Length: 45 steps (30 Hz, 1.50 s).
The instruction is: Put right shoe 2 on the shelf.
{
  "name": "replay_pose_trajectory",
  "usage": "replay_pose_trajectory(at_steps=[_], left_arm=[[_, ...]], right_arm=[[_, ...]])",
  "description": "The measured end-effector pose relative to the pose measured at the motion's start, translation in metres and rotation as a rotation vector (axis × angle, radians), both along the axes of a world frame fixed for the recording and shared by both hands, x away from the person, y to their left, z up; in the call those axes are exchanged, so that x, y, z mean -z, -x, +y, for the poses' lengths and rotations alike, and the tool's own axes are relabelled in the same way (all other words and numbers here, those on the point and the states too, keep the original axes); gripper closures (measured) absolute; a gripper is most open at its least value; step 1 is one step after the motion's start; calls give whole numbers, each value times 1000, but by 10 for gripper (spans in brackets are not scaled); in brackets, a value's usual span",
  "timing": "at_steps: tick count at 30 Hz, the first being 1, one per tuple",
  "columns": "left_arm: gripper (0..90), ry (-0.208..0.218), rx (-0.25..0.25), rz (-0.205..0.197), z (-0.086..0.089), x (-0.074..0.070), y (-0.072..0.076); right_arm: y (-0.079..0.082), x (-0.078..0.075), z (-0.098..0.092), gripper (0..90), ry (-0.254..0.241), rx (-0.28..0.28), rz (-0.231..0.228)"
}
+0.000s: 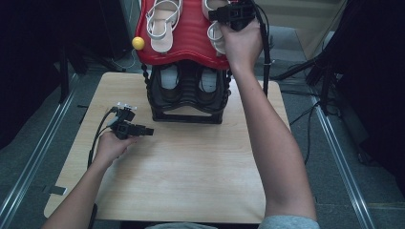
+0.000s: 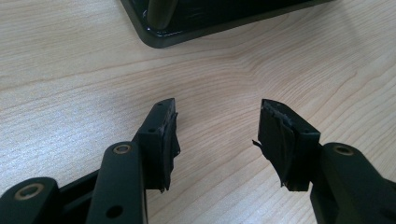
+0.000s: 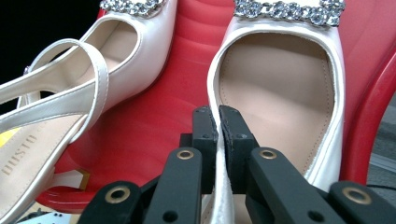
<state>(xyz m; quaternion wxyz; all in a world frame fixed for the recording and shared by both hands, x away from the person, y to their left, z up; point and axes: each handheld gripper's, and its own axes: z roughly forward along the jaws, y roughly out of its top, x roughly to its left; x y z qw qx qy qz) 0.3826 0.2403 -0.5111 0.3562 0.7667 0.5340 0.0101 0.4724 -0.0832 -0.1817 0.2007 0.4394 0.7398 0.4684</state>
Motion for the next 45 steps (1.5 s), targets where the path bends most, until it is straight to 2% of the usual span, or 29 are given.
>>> replay_pose_trajectory(at_steps=[5, 8, 14, 30, 38, 45], left_arm=[[474, 5, -6, -1, 0, 0, 0], [474, 5, -7, 0, 0, 0, 0], [473, 4, -6, 1, 0, 0, 0], [471, -5, 3, 3, -1, 1, -1], [471, -7, 1, 5, 0, 2, -1], [470, -6, 0, 7, 0, 1, 0]], right_arm=[[1, -4, 0, 836, -37, -8, -10], [3, -9, 3, 836, -22, -9, -25], [4, -12, 0, 817, -25, -3, -29], [2, -14, -18, 719, -23, 17, -27], [5, -13, -29, 706, -16, 23, -42], [7, -14, -44, 697, -29, 38, -49]])
